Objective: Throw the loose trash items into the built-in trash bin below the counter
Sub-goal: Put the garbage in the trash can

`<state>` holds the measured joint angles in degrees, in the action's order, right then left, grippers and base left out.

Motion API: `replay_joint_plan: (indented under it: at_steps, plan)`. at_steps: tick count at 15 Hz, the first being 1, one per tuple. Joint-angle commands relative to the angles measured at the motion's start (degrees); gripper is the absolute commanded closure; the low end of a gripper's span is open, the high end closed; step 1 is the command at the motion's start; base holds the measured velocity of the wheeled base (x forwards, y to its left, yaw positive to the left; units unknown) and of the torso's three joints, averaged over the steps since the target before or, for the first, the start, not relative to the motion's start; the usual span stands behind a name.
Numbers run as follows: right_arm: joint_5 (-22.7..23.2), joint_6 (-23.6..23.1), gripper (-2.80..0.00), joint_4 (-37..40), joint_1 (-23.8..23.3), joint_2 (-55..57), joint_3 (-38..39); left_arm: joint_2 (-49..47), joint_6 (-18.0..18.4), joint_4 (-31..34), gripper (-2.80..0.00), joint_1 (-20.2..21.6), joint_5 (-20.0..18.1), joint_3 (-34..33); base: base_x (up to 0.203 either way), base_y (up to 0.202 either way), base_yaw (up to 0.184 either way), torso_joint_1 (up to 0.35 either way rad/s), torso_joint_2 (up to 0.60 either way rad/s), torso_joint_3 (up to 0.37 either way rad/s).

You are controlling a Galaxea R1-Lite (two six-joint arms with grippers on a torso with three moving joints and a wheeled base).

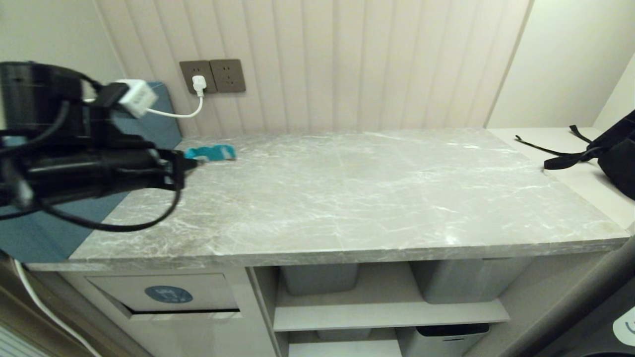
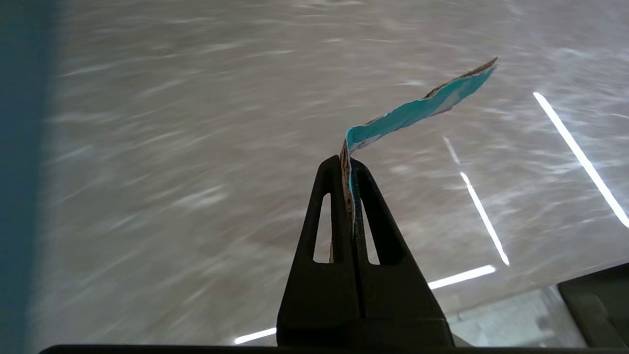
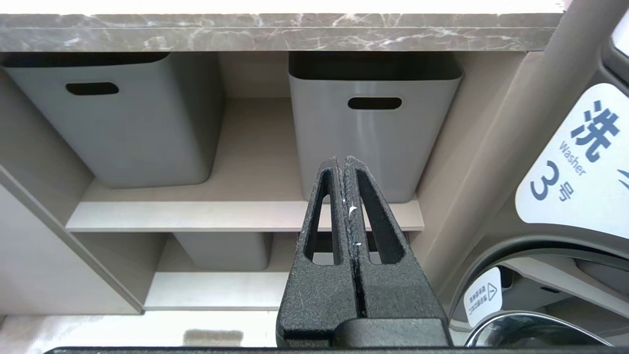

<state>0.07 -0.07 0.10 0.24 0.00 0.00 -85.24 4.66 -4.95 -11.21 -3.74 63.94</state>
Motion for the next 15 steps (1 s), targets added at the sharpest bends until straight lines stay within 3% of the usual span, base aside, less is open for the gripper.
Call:
replay_joint_plan:
  at_steps: [1,3,5,8,10,11,15]
  plan:
    - [0.0,0.0,0.0,0.0,0.0,0.0,0.0,17.4,1.0,1.1,0.0,12.9,-2.8,-8.3,0.0,0.0,0.0,0.0,0.0,0.0]
    - [0.0,0.0,0.0,0.0,0.0,-0.1,0.0,28.1,1.7,-0.3,0.0,17.3,-4.3,-19.1,0.0,0.0,0.0,0.0,0.0,0.0]
    - [0.0,0.0,0.0,0.0,0.0,0.0,0.0,37.0,2.4,-6.5,0.0,19.6,-4.8,-34.1,0.0,0.0,0.0,0.0,0.0,0.0]
    - [0.0,0.0,0.0,0.0,0.0,0.0,0.0,48.2,3.4,-17.9,0.0,21.5,-3.7,-53.0,0.0,0.0,0.0,0.0,0.0,0.0]
    - [0.0,0.0,0.0,0.0,0.0,0.0,0.0,55.4,4.3,-20.7,0.0,21.0,-3.2,-61.4,0.0,0.0,0.0,0.0,0.0,0.0]
    - [0.0,0.0,0.0,0.0,0.0,-0.1,0.0,58.7,4.8,-19.3,0.0,20.0,-2.6,-63.5,0.0,0.0,0.0,0.0,0.0,0.0]
    - [0.0,0.0,0.0,0.0,0.0,-0.1,0.0,69.4,6.0,0.2,0.0,18.0,3.2,-63.9,0.0,0.0,0.0,0.0,0.0,0.0]
